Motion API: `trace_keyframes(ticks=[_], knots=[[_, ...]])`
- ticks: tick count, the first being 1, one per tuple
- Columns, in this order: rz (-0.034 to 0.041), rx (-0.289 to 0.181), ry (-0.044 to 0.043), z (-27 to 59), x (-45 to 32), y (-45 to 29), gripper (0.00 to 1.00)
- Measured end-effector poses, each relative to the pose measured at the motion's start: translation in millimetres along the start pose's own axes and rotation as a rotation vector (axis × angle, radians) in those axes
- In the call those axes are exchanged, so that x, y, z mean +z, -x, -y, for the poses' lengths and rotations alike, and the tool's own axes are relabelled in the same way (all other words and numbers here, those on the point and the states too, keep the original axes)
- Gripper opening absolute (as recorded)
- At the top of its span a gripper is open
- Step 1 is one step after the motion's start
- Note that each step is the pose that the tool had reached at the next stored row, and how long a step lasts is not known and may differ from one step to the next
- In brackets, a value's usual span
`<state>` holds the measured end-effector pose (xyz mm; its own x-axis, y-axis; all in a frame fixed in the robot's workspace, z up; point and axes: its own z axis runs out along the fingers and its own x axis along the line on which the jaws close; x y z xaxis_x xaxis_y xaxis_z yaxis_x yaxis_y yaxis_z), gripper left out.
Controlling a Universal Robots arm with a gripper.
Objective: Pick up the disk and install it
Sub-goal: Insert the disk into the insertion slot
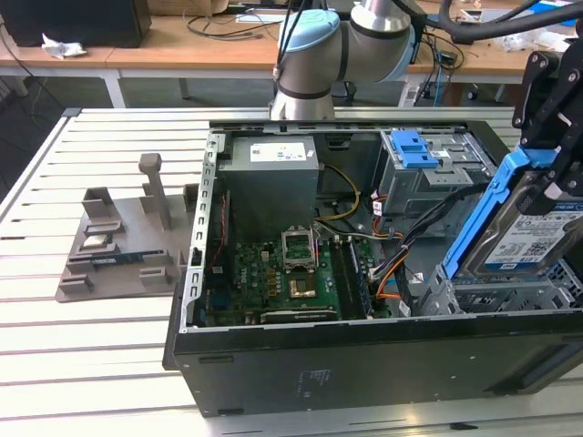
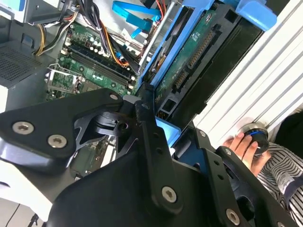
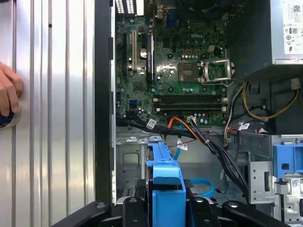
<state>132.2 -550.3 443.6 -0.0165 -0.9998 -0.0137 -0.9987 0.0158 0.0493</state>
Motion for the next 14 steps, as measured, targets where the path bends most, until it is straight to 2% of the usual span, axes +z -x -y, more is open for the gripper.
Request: trace_keyframes(ticks=[10, 14], knots=[[-0.0001, 0.000, 0.0023, 1.6, 25.2, -0.4, 0.37], [-0.0001, 0.000, 0.0024, 1.9, 30.7, -0.4, 0.37]])
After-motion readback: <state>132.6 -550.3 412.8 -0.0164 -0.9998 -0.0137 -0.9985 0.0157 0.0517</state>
